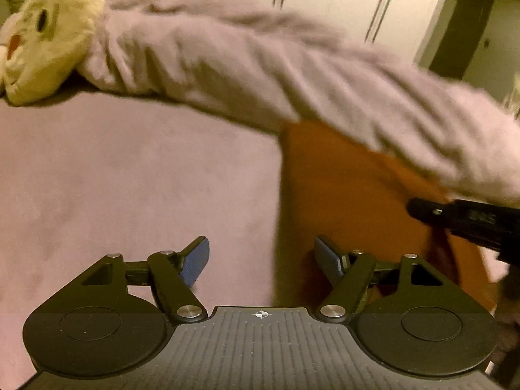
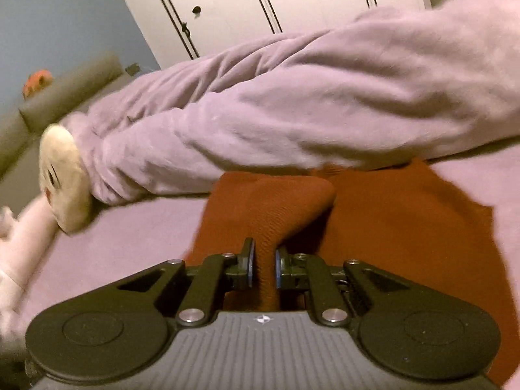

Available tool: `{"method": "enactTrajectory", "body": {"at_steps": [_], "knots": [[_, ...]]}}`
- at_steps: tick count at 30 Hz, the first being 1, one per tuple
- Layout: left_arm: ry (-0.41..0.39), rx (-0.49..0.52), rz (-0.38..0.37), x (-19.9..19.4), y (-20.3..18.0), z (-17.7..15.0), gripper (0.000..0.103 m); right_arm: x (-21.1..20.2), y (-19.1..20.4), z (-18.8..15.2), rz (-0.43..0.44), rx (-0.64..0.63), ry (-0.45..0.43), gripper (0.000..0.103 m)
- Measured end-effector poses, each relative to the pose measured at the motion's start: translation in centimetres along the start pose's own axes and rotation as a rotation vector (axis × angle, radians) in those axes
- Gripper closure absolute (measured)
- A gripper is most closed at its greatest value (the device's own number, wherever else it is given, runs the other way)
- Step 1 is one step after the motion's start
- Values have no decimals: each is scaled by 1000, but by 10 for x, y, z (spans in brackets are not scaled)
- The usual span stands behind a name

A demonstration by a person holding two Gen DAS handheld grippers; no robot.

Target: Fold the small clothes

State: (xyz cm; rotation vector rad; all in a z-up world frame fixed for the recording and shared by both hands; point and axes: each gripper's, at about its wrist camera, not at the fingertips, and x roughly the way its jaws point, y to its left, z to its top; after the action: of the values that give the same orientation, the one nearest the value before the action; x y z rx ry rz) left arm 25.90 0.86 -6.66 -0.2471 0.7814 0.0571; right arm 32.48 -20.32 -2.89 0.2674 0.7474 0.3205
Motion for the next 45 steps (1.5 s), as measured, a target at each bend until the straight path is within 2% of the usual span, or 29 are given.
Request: {"method": "enactTrajectory", "body": {"at_steps": [3,5,6,8,10,12,14,16,18,19,20,21,22,23,24,25,26,27,29,30,32,33,35,37,39,40,41,43,45], "knots": [[24,74,48,17,-15,-1,28,14,-7,-10,-35,-13,69,91],[16,88,38,15,-18,1,34,16,-13,-13,-12,-1,89,87],[19,89,34,14,-18,2,36,10,-19,-10,-8,32,72,83],[18,97,37,13,-18,2,36,-2,-35,-6,-9,110,37,67],[15,91,35,13,-17,1,36,-6,-58,-4,4,218,46,55],[16,70,35,13,-17,1,36,-2,-76,-6,53,318,76,55],[16,64,40,14,-19,3,36,7,-87,-8,146,394,111,52],[16,63,45,14,-21,3,36,19,-90,-9,226,436,138,41],[16,63,47,13,-21,3,36,31,-88,-8,287,475,163,39],[16,60,47,14,-20,3,36,38,-86,-7,333,499,181,38],[16,57,47,14,-20,2,36,42,-80,-5,336,499,193,44],[20,62,54,13,-19,2,35,47,-70,-2,301,477,204,57],[23,62,59,10,-17,3,28,50,-60,2,247,438,212,88],[20,42,48,4,-14,3,22,49,-45,10,176,350,210,88],[10,10,19,-5,-9,2,9,40,-22,23,81,188,181,89],[-5,-16,-15,-15,-6,0,5,20,6,34,-29,-51,95,89],[-7,-22,-37,-22,-6,-3,5,1,29,37,-102,-255,-26,89],[4,0,-67,-28,-12,-7,5,-16,42,33,-195,-402,-150,89],[18,51,-112,-34,-25,-20,4,-28,27,25,-330,-385,-228,89],[38,94,-122,-31,-35,-28,4,-27,13,19,-391,-369,-224,89],[81,151,-114,-24,-50,-41,4,-13,-17,1,-500,-376,-139,89],[95,155,-113,-19,-57,-46,4,-10,-32,-5,-507,-338,-96,89],[111,139,-125,-15,-66,-48,4,-7,-65,-12,-437,-221,-27,88],[96,154,-115,-12,-78,-44,4,-20,-84,-13,-336,-143,-46,85],[91,193,-75,-6,-89,-40,4,-33,-97,-6,-254,-26,-37,79],[96,195,-58,-3,-91,-38,4,-44,-105,-5,-219,54,-35,69],[98,184,-55,-2,-92,-37,4,-53,-110,-6,-194,110,-38,65],[93,137,-51,-2,-90,-36,4,-76,-115,-19,-149,194,-73,62],[86,104,-41,-1,-88,-36,4,-103,-124,-43,-83,300,-112,53]]}}
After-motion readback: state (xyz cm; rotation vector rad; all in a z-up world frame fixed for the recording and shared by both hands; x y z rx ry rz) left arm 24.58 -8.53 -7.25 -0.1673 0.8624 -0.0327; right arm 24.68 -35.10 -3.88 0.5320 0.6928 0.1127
